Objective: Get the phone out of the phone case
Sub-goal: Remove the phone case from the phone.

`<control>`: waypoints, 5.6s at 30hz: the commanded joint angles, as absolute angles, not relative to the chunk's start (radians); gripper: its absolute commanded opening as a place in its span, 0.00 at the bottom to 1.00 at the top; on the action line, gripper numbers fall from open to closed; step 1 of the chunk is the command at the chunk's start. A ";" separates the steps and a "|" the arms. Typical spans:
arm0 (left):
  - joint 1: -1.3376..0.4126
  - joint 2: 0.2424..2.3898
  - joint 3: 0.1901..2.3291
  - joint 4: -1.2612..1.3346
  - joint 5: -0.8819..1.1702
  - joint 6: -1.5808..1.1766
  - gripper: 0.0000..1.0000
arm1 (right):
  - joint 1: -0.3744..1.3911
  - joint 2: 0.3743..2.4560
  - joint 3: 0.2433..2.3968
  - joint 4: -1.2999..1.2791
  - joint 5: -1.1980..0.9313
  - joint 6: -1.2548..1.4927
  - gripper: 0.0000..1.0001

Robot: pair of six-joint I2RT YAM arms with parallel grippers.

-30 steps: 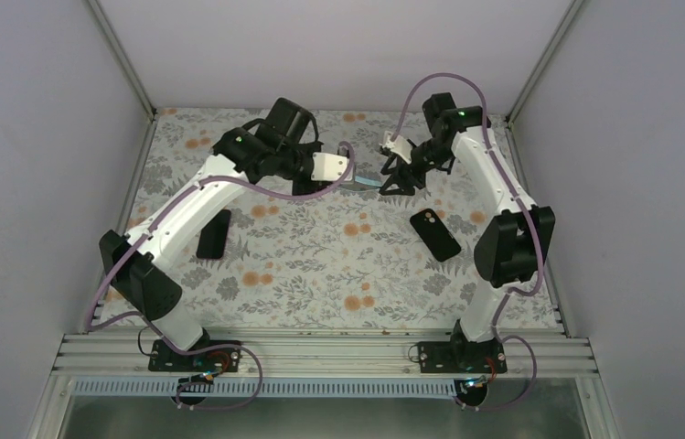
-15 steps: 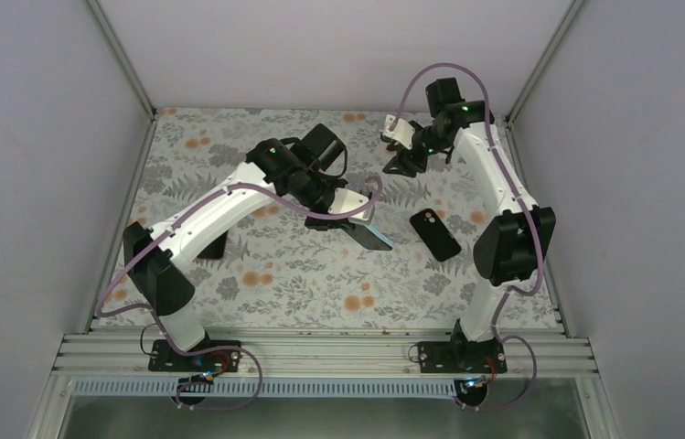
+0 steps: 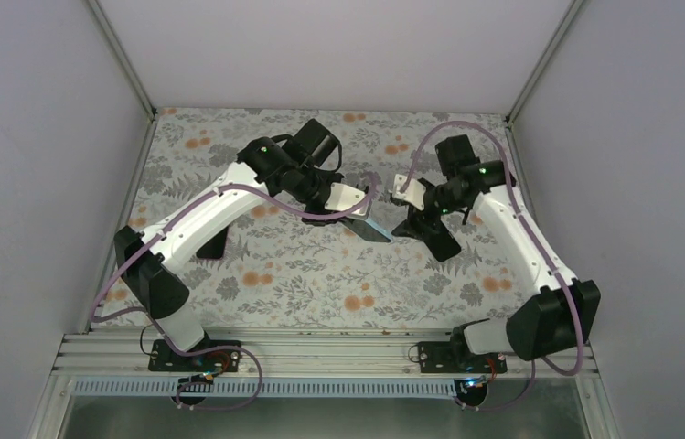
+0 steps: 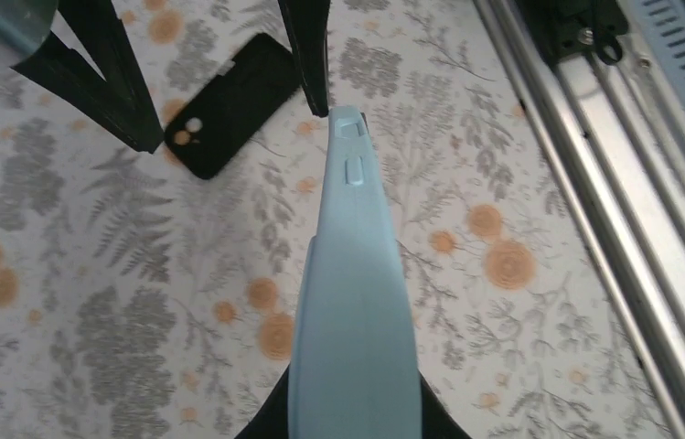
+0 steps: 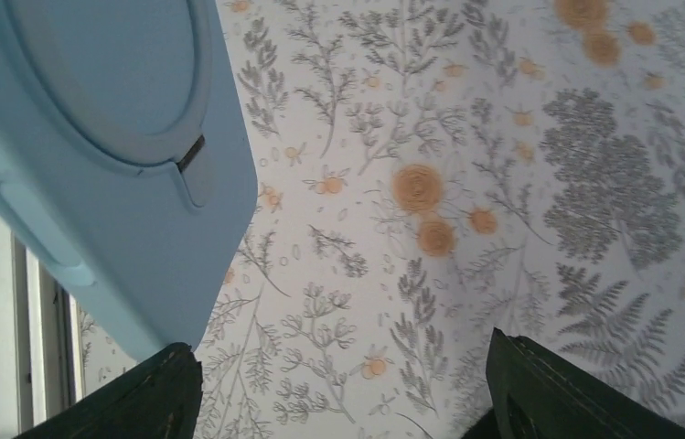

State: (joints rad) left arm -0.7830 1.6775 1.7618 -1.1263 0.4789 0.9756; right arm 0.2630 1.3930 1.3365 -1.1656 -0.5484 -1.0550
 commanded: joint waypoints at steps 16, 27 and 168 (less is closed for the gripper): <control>-0.777 1.652 1.804 -1.089 0.508 0.953 0.02 | 0.297 1.263 1.146 -1.061 -0.615 -0.961 0.77; -0.777 1.657 1.813 -1.102 0.508 0.963 0.02 | 0.292 1.249 1.149 -0.988 -0.550 -0.935 0.72; -0.652 1.750 1.480 0.552 -0.453 0.682 1.00 | 0.381 1.728 1.934 -0.290 -0.556 0.108 0.03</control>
